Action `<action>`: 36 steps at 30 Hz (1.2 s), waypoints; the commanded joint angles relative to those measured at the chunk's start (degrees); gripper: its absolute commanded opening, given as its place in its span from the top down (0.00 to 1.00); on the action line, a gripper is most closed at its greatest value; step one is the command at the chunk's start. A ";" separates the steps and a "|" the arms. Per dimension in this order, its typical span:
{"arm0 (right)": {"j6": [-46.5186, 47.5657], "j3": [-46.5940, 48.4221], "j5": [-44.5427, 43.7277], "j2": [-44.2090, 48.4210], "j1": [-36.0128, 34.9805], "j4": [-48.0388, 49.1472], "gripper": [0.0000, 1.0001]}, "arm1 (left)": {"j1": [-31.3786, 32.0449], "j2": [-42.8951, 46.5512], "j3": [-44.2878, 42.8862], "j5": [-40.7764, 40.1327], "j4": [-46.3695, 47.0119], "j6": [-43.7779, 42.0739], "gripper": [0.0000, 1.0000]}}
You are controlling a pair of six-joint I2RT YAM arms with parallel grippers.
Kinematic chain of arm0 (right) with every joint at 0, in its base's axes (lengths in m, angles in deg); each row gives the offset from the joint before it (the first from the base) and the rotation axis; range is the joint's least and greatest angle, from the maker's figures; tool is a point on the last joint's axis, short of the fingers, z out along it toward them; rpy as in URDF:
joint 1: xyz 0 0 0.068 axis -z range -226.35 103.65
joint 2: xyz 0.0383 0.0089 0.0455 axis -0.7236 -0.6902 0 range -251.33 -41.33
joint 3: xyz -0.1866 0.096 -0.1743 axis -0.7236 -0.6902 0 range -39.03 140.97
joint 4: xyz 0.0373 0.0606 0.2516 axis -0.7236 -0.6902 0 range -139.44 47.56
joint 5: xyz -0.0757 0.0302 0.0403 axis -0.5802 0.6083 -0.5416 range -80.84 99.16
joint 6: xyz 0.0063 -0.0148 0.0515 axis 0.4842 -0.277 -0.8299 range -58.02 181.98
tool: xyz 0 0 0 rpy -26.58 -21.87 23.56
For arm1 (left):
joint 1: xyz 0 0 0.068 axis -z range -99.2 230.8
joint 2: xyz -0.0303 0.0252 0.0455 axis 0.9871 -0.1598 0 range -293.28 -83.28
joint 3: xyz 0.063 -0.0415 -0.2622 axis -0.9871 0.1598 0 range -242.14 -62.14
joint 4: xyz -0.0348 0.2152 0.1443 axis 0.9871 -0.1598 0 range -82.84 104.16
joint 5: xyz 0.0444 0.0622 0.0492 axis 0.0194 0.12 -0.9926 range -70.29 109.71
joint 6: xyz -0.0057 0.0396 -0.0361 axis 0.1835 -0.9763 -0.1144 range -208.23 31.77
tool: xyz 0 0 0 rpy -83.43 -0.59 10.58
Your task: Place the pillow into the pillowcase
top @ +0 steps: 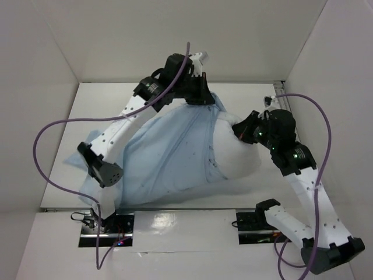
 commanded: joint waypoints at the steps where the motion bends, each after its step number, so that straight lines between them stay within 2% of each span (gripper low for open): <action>1: 5.09 -0.04 6.33 -7.43 -0.76 -15.73 1.00 | -3.76 -4.34 -4.83 -4.86 8.07 0.52 1.00; 3: 5.09 -0.04 5.29 -11.47 -0.76 -13.81 1.00 | -5.78 -9.79 -6.31 -5.40 7.19 -1.49 1.00; 4: 5.09 -0.56 4.58 -12.71 -0.76 -10.06 1.00 | -6.40 -11.81 -7.81 -5.40 4.66 -3.76 0.91; 6: 5.09 -1.36 4.58 -17.96 1.52 -6.00 1.00 | -7.54 -16.56 -11.67 -5.40 0.70 -5.44 0.59; 7: 4.57 -1.97 4.58 -19.91 2.83 -4.24 1.00 | -7.55 -16.57 -13.00 -5.40 -0.54 -7.02 0.31; 9: 2.73 -1.98 4.58 -25.69 6.61 2.01 0.98 | -6.33 -12.13 -11.09 -7.92 -0.56 -8.43 0.17; 10: 1.59 -2.59 5.36 -27.21 7.93 3.76 0.73 | -5.28 -10.00 -7.68 -10.38 -0.55 -11.40 0.14; 11: 1.06 -2.59 7.37 -28.44 10.56 6.56 0.58 | -3.87 -7.98 -5.91 -14.24 -0.55 -12.47 0.14; 12: 0.44 -2.59 8.00 -29.24 11.63 7.37 0.47 | -1.34 -6.22 -4.24 -21.93 -2.55 -13.01 0.16; 14: -0.09 -2.59 6.96 -28.46 13.82 8.09 0.23 | 0.53 -2.43 0.42 -26.47 -5.46 -13.01 0.26; 15: -0.09 -2.59 5.82 -25.85 14.36 8.09 0.17 | 2.28 -1.46 4.27 -30.32 -7.91 -12.49 0.29; 18: 0.61 -4.78 -0.42 -20.91 16.73 6.59 0.03 | 6.06 2.14 11.14 -33.78 -7.93 -8.89 0.30; 20: 2.36 -6.80 -1.14 -16.08 18.31 5.80 0.02 | 9.32 2.67 14.57 -36.85 -7.93 -6.17 0.30; 23: 5.52 -8.39 1.84 -12.04 20.33 3.78 0.00 | 11.96 0.92 14.59 -41.51 -9.51 -4.23 0.29; 28: 9.40 -10.76 7.73 -8.34 19.81 -2.90 0.00 | 13.80 -1.98 12.92 -49.68 -18.28 1.92 0.29; 31: 10.10 -12.96 10.28 -6.58 18.49 -4.31 0.00 | 15.21 -1.45 16.51 -50.22 -18.92 3.07 0.29; 33: 10.10 -14.53 10.98 -5.52 17.09 -4.92 0.00 | 15.21 -0.93 18.98 -48.82 -18.92 3.60 0.33; 36: 8.88 -16.65 12.04 -4.81 14.72 -5.54 0.00 | 15.83 -0.93 19.60 -48.82 -18.92 3.60 0.50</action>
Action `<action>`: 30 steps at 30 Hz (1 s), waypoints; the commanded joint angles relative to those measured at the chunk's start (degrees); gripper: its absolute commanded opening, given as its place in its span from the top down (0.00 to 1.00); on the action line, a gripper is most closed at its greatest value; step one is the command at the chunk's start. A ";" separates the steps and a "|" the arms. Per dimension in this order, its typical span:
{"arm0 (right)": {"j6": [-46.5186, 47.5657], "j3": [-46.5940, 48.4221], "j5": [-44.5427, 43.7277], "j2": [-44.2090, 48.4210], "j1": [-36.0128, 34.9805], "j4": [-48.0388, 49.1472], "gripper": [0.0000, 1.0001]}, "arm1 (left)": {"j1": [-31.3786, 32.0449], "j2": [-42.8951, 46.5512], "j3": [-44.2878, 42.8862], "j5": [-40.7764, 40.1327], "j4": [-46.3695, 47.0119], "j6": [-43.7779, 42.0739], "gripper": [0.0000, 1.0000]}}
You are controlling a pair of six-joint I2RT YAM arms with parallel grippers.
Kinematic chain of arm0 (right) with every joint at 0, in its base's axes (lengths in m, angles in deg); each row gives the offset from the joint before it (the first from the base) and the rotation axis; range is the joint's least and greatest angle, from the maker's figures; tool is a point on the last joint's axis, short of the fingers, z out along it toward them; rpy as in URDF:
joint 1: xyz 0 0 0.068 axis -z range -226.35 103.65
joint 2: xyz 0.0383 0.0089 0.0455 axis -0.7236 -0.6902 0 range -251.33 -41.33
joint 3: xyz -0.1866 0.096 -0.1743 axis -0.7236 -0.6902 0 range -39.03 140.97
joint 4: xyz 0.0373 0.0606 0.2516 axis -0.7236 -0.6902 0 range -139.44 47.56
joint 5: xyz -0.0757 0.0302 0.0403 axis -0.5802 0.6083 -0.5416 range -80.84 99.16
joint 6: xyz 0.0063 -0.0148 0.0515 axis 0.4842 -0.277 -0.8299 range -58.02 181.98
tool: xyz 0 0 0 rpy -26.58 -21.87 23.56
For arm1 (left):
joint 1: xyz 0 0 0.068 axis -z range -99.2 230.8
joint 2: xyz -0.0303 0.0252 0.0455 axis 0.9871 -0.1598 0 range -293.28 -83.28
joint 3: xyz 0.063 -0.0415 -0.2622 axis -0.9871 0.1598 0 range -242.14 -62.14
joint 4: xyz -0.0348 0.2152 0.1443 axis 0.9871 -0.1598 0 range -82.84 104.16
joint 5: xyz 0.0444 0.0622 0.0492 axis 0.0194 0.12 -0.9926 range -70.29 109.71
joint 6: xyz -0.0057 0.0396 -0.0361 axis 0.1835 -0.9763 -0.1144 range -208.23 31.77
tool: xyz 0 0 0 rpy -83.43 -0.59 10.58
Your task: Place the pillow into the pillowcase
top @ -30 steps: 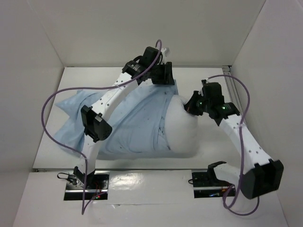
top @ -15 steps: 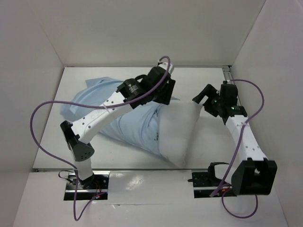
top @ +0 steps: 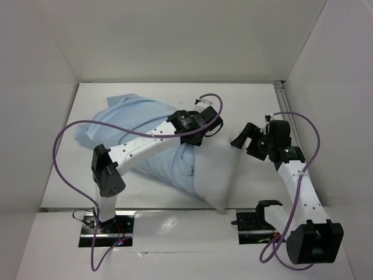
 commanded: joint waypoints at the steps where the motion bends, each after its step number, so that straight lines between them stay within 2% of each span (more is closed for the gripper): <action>1: 0.13 -3.18 3.33 2.44 -2.90 -2.02 0.00 | 0.79 1.32 0.15 -2.35 -2.33 1.59 0.57; 2: 0.13 -4.07 4.37 2.45 -2.91 -1.41 0.00 | 1.31 0.80 0.15 -1.65 -2.33 1.59 0.78; 3: -1.96 -6.43 5.16 3.14 -4.39 -0.53 0.00 | 1.32 0.80 -1.59 -1.04 -2.33 1.59 0.90; 4: -3.46 -7.93 7.43 3.85 -5.10 2.78 0.00 | 1.93 0.10 -2.66 -0.33 -2.86 1.59 1.00; 5: -5.22 -9.60 8.93 3.85 -5.98 5.43 0.08 | 2.80 0.09 -3.88 1.67 -2.86 0.72 1.00; 6: -10.54 -13.44 10.34 4.64 -8.51 8.85 0.20 | 3.34 -0.60 -7.38 2.82 -2.86 -0.77 1.00; 7: -13.81 -15.40 11.14 5.51 -10.10 17.23 0.35 | 3.34 -1.74 -9.67 4.32 -2.86 -1.48 1.00; 8: -17.24 -17.24 11.15 5.52 -11.77 21.93 0.53 | 4.12 -1.75 -12.31 10.60 -1.99 -2.70 1.00; 9: -20.58 -18.74 10.63 5.52 -13.18 26.68 0.86 | 4.13 -2.36 -17.03 15.27 -0.15 -4.20 1.00; 10: -25.23 -18.76 10.62 4.74 -14.24 30.29 0.98 | 4.13 -2.37 -19.08 20.54 2.13 -6.82 1.00; 11: -27.01 -17.19 10.62 3.43 -14.77 35.46 1.00 | 4.13 -2.37 -21.19 31.12 7.46 -7.54 1.00; 13: -29.65 -10.63 8.18 0.26 -14.77 38.05 1.00 | 4.13 -3.06 -27.93 41.02 12.41 -7.55 1.00; 14: -30.28 -8.58 6.42 0.25 -14.77 38.06 1.00 | 4.13 -3.85 -30.68 48.81 15.65 -6.68 1.00; 15: -32.02 -6.39 3.18 0.25 -14.77 39.89 1.00 | 4.13 -5.08 -33.40 52.11 17.34 -4.67 1.00; 18: -34.32 -6.97 -1.84 -0.62 -15.56 42.62 1.00 | 0.46 -4.05 -27.66 62.56 26.01 -0.97 1.00; 20: -36.69 -10.22 -4.40 -1.94 -16.09 45.60 1.00 | -1.40 -2.55 -20.18 63.22 26.76 0.71 1.00; 23: -35.92 -12.16 -5.81 -5.45 -16.62 47.11 1.00 | -3.16 1.47 -11.39 57.53 24.48 1.24 1.00; 24: -34.52 -12.16 -5.82 -7.29 -16.62 46.24 1.00 | -3.16 2.98 -6.67 51.94 23.78 1.24 0.91; 26: -31.35 -10.41 -6.69 -9.06 -15.57 42.74 1.00 | -3.16 7.36 -2.51 46.46 21.23 -0.86 0.69; 27: -30.21 -9.80 -6.69 -9.76 -15.57 41.85 1.00 | -3.16 8.52 -1.10 40.86 20.00 -1.57 0.42; 28: -29.32 -9.27 -6.69 -10.47 -15.57 40.71 1.00 | -3.16 9.58 0.83 38.37 18.60 -2.27 0.31; 30: -27.65 -8.65 -6.17 -10.47 -13.99 38.59 1.00 | -3.16 13.18 2.95 32.75 14.55 -3.68 0.20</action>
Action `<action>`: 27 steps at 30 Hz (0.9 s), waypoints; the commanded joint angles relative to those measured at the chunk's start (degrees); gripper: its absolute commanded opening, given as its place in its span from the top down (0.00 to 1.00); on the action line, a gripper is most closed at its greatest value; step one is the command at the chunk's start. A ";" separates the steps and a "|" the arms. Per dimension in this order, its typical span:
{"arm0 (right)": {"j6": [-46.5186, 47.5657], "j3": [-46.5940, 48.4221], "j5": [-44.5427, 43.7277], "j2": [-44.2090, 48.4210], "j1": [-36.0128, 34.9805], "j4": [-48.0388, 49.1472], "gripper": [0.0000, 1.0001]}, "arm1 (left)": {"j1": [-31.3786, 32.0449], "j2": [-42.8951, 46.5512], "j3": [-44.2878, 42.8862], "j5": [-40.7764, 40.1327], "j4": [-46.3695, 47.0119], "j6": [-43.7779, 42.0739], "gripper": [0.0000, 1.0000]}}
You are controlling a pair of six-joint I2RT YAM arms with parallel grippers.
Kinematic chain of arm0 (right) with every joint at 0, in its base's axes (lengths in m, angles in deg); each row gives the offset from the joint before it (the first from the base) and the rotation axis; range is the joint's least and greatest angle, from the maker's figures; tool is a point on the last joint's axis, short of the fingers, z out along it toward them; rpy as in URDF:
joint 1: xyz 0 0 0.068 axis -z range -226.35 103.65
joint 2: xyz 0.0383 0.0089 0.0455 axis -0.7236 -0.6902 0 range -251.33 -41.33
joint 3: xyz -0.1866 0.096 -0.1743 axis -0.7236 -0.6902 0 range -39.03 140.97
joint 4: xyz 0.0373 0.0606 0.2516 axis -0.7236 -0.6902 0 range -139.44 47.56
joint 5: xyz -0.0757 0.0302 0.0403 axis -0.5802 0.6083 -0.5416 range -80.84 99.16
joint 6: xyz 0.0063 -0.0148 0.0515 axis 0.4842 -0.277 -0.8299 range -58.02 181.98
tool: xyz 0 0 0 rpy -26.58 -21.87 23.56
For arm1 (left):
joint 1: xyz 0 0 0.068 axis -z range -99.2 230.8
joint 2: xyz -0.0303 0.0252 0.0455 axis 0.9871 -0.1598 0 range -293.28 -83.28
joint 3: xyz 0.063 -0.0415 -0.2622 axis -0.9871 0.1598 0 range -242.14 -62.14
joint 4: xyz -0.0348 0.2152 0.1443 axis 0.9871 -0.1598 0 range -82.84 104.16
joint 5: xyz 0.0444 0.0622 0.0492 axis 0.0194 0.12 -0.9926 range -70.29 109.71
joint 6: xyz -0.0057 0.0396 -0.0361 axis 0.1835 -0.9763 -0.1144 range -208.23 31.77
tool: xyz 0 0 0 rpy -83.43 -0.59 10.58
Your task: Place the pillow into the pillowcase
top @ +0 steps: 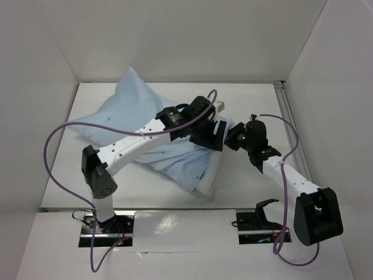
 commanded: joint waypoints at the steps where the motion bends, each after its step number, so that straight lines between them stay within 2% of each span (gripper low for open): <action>1: 3.13 2.74 0.28 0.08 0.64 -0.99 1.00 | 2.38 11.74 1.97 -16.77 -1.24 -2.06 0.16; 2: 5.22 3.52 0.80 0.08 0.64 -1.69 0.95 | 3.53 13.50 6.77 -20.59 -1.24 -1.46 0.16; 3: 6.28 4.66 0.81 0.08 0.64 -4.22 0.77 | 4.67 15.25 9.51 -24.11 -2.03 -0.15 0.21; 4: 7.42 5.54 0.81 0.87 0.64 -6.16 0.52 | 6.86 18.84 12.41 -28.49 -2.03 1.26 0.30; 5: 9.70 7.20 -0.24 1.40 1.16 -8.27 0.15 | 8.10 20.53 18.18 -30.19 -2.03 4.58 0.40; 7: 11.99 8.45 -2.70 2.89 1.95 -14.95 0.03 | 11.78 23.69 23.58 -33.00 -2.03 7.93 0.42; 9: 14.89 9.50 -3.93 6.14 3.52 -21.08 0.00 | 14.34 28.00 31.40 -33.02 -0.99 12.14 0.40; 10: 15.78 9.51 -4.63 7.28 4.32 -23.04 0.00 | 16.61 29.15 34.04 -33.02 0.24 13.04 0.33; 13: 19.73 10.56 -3.25 11.06 6.26 -29.71 0.00 | 19.62 30.56 41.61 -31.36 4.90 16.38 0.19; 17: 25.00 9.16 3.34 14.75 6.26 -35.18 0.03 | 22.43 28.02 44.00 -33.45 4.91 20.78 0.19; 21: 27.99 7.57 6.78 19.58 5.12 -39.84 0.06 | 22.44 25.64 47.41 -36.35 7.45 21.92 0.22; 27: 28.00 3.27 14.34 20.91 3.28 -38.80 0.07 | 22.44 21.87 49.00 -35.04 14.92 18.15 0.22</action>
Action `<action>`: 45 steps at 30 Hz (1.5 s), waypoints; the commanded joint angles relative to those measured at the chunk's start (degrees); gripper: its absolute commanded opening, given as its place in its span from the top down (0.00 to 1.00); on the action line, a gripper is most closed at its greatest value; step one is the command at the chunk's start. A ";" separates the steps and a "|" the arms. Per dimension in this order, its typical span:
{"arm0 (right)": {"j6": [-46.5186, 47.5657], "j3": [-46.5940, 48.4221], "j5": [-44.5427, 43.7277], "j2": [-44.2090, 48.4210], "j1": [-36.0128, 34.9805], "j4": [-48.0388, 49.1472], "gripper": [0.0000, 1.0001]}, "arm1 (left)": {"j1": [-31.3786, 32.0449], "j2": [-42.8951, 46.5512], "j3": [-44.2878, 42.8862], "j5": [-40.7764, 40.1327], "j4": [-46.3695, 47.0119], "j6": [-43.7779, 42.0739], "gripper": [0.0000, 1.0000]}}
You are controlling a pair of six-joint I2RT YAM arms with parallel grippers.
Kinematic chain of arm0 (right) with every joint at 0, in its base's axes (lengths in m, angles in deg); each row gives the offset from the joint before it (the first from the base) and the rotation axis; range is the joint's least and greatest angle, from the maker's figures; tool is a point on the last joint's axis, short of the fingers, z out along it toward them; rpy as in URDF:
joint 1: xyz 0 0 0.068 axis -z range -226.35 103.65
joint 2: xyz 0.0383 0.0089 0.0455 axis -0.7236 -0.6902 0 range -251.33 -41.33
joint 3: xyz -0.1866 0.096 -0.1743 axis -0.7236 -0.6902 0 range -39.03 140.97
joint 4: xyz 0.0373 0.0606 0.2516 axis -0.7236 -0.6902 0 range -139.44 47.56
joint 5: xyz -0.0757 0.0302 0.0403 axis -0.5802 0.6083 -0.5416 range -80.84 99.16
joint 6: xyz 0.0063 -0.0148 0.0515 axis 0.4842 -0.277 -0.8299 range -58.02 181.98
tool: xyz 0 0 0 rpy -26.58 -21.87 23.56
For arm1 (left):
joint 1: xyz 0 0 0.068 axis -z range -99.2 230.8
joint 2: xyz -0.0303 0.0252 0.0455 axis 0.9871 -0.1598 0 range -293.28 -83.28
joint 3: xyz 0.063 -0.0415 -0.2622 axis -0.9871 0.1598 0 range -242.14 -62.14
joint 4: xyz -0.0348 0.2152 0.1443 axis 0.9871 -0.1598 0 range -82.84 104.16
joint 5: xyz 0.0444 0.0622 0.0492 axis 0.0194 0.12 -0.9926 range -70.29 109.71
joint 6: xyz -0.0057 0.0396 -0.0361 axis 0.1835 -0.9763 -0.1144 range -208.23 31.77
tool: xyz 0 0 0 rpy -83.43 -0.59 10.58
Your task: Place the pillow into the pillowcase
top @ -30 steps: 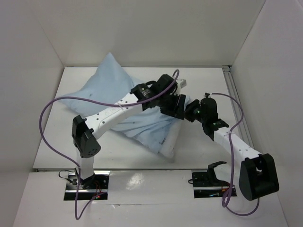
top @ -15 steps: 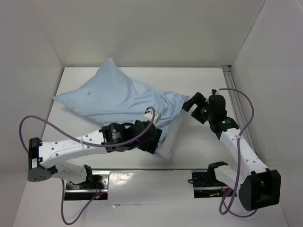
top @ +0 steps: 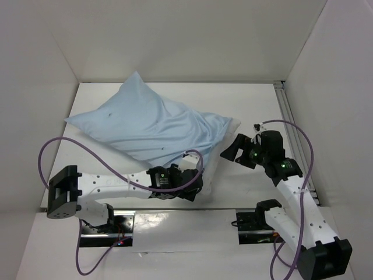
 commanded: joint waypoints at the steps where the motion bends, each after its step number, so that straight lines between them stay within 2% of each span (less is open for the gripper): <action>1: 2.06 -2.41 6.17 0.19 -1.99 -1.05 0.07 | 0.17 -3.66 0.40 -2.51 5.53 -0.32 0.23; 2: 1.54 -2.94 6.78 0.19 -2.78 -0.43 0.07 | 0.17 -4.46 0.40 -3.04 5.53 0.37 0.23; 6: 0.04 -5.05 8.11 -0.33 -6.29 3.17 0.09 | -0.53 -7.46 -0.92 -5.60 3.34 3.80 0.37; 8: -2.23 -6.02 8.11 -1.91 -8.14 5.36 0.12 | -0.54 -8.25 -2.41 -7.61 1.15 5.56 0.59; 9: -3.29 -7.68 8.11 -1.92 -10.32 9.20 0.19 | -1.06 -8.25 -2.42 -8.14 -0.95 7.13 0.68; 10: -4.43 -8.48 8.11 -2.87 -11.56 11.68 0.24 | -1.07 -8.25 -3.03 -8.67 -1.58 7.15 0.86; 11: -7.32 -9.96 8.11 -4.45 -12.80 14.49 0.29 | -1.07 -8.25 -3.03 -8.67 -2.20 7.15 0.96; 12: -8.56 -9.98 7.24 -5.60 -15.33 20.87 0.36 | -1.07 -7.64 -3.64 -8.67 -2.99 7.67 1.00; 14: -9.89 -8.76 5.48 -11.12 -18.41 26.79 0.54 | -1.07 -6.06 -4.78 -9.29 -3.69 7.67 1.00; 16: -9.20 -5.34 3.89 -15.34 -18.43 26.82 0.75 | -1.07 -3.52 -5.93 -9.29 -4.31 6.97 1.00; 17: -7.71 -1.15 3.19 -18.32 -18.43 24.99 0.92 | -1.07 -2.37 -7.59 -9.29 -4.31 4.88 1.00; 18: -6.92 1.33 1.97 -19.31 -18.43 23.32 0.99 | -0.54 -1.23 -8.73 -8.68 -4.31 3.64 1.00; 20: -5.77 7.30 -3.48 -19.93 -16.25 21.38 1.00 | 0.17 1.75 -13.81 -6.14 -2.21 -1.95 1.00; 23: -7.25 10.58 -4.02 -19.93 -13.26 23.47 1.00 | 0.78 2.39 -21.90 0.80 3.39 -8.74 1.00; 26: -15.22 9.28 -3.50 -23.60 -12.63 33.64 1.00 | 0.78 -2.08 -39.00 8.34 9.37 -16.92 1.00; 28: -17.88 7.87 -2.10 -26.34 -12.63 39.71 1.00 | 0.78 -7.35 -45.97 10.39 10.19 -21.14 1.00; 31: -19.39 7.86 -1.39 -27.84 -12.63 40.62 1.00 | 0.17 -13.06 -59.51 11.88 7.12 -24.49 1.00; 32: -19.39 8.38 -2.17 -25.67 -12.63 39.84 1.00 | -0.44 -13.86 -65.03 11.89 6.50 -25.28 1.00; 35: -16.41 9.09 -5.42 -18.92 -12.63 32.29 1.00 | -1.94 -15.80 -74.36 12.42 4.92 -26.95 1.00; 39: -15.78 8.40 -9.29 -7.74 -12.63 16.85 1.00 | -2.65 -16.86 -81.33 11.81 6.05 -29.50 1.00; 42: -17.97 6.46 -9.82 1.58 -12.63 10.14 1.00 | -8.43 -18.34 -81.34 14.42 8.34 -28.19 1.00; 43: -18.94 4.89 -9.82 3.60 -12.63 5.94 1.00 | -10.80 -19.31 -81.34 16.70 8.86 -25.14 1.00; 44: -19.82 4.00 -9.82 5.45 -12.63 4.51 1.00 | -16.74 -20.63 -81.34 22.56 8.87 -23.28 1.00; 45: -22.18 3.47 -9.22 8.08 -12.63 2.58 1.00 | -19.49 -22.29 -81.87 25.23 8.87 -21.61 1.00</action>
